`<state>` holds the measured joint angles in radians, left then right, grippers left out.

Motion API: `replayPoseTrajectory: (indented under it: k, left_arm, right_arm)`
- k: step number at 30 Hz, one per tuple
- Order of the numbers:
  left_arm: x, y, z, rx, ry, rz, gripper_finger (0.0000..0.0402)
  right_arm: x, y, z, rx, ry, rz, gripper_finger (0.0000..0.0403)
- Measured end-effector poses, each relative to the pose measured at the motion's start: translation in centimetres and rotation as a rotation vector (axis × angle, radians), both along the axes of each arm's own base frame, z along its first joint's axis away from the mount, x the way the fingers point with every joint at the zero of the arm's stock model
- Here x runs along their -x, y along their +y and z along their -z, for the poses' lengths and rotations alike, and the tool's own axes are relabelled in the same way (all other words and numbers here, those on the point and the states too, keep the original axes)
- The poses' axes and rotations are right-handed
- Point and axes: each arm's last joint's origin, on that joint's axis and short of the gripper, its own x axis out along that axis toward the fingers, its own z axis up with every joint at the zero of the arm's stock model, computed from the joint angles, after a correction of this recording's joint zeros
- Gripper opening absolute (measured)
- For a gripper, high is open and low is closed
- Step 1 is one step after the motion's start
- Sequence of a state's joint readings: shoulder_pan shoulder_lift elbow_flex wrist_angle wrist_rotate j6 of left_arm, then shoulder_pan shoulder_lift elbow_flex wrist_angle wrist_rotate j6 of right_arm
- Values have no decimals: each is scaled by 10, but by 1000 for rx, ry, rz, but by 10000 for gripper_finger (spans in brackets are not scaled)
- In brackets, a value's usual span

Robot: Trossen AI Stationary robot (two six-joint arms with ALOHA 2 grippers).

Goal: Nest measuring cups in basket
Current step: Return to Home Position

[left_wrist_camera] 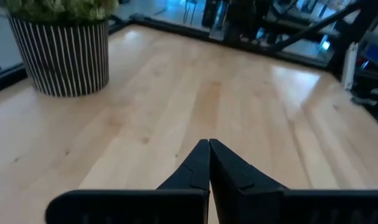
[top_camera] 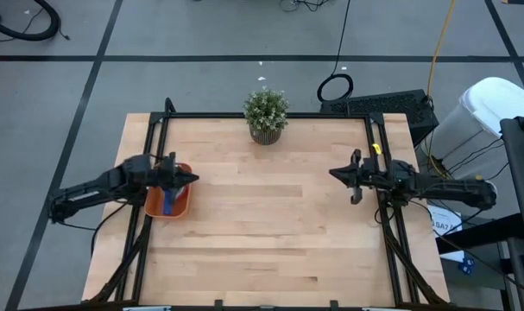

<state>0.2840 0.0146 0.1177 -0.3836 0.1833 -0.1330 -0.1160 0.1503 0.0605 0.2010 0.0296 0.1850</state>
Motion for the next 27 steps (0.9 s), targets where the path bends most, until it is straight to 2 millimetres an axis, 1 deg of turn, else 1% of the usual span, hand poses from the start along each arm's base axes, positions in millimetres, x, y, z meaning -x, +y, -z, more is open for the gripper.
replayPoseTrajectory:
  k: [2,6,14,21,27]
  left_arm:
    - [1,-1,-2,3,-15,2,4]
    - [0,-1,0,17,8,-12,4]
    - [-1,-4,-1,50,1,-23,5]
    - [-2,-10,-1,51,-1,-30,5]
    - [-2,-14,0,29,8,-16,5]
  right_arm:
    - [3,1,0,-4,-1,-6,0]
    - [5,3,0,7,-7,-10,0]
    - [2,12,7,-13,65,-10,0]
    - [2,22,7,19,74,-9,0]
    - [2,25,8,68,88,-8,0]
